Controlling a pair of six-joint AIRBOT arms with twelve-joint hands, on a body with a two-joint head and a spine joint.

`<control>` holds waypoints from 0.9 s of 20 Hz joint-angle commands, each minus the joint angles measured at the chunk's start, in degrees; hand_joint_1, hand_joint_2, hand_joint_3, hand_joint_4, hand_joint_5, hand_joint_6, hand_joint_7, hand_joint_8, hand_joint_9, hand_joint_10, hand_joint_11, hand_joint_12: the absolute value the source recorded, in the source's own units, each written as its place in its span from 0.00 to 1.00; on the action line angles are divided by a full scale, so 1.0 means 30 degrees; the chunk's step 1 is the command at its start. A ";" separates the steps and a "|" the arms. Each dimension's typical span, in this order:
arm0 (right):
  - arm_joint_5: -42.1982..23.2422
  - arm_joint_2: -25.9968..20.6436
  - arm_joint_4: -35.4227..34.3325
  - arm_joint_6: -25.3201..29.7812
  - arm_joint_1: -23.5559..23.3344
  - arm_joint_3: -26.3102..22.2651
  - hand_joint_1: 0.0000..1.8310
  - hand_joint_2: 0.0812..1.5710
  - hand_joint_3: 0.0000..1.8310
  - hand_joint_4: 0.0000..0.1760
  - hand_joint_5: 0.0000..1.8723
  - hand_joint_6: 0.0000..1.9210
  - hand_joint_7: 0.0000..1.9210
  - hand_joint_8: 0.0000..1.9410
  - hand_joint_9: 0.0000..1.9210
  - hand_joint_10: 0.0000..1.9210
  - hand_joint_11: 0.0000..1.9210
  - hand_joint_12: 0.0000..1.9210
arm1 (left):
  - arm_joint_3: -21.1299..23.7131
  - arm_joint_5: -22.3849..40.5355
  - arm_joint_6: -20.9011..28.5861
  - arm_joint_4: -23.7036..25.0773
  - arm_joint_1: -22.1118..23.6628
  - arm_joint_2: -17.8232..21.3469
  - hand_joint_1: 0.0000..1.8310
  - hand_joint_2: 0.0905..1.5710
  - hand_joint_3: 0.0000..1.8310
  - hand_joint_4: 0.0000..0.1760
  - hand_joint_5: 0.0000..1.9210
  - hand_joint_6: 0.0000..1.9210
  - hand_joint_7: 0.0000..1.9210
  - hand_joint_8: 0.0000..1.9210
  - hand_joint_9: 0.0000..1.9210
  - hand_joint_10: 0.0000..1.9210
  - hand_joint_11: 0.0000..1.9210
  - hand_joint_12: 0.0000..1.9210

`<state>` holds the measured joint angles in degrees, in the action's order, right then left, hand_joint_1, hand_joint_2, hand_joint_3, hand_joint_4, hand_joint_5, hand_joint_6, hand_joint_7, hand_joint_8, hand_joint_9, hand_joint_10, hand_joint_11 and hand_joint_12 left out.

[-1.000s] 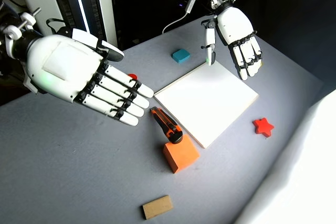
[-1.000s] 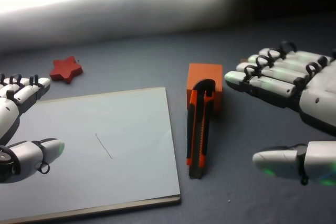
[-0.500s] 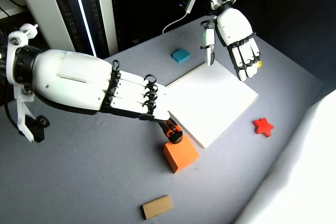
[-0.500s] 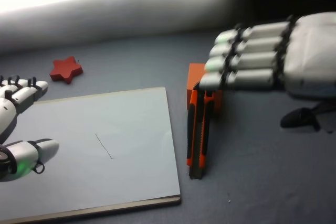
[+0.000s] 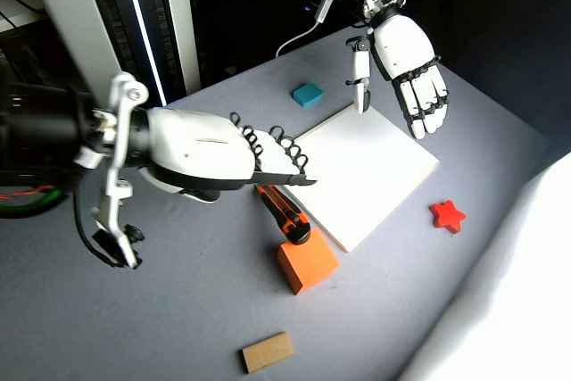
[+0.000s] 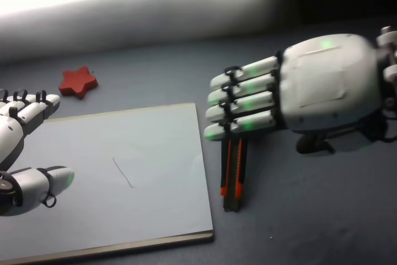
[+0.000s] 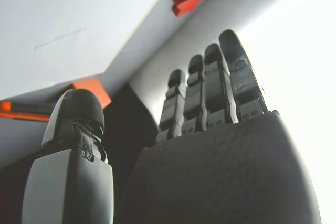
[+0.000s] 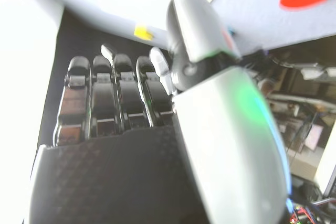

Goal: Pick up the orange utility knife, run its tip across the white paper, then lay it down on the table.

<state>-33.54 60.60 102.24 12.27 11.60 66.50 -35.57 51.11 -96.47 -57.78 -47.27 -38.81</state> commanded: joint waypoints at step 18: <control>0.2988 0.4222 0.3918 0.4905 0.0426 0.3506 0.62 0.71 0.00 0.00 0.00 0.00 0.00 0.00 0.00 0.00 0.00 0.00 | 0.0087 0.1662 -0.0633 -0.0206 0.1206 -0.0651 0.13 0.82 0.00 0.03 0.00 0.00 0.00 0.00 0.00 0.00 0.00 0.08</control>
<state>-26.20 73.87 115.90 26.96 13.17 77.06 -35.16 50.96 -98.13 -60.86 -44.27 -40.88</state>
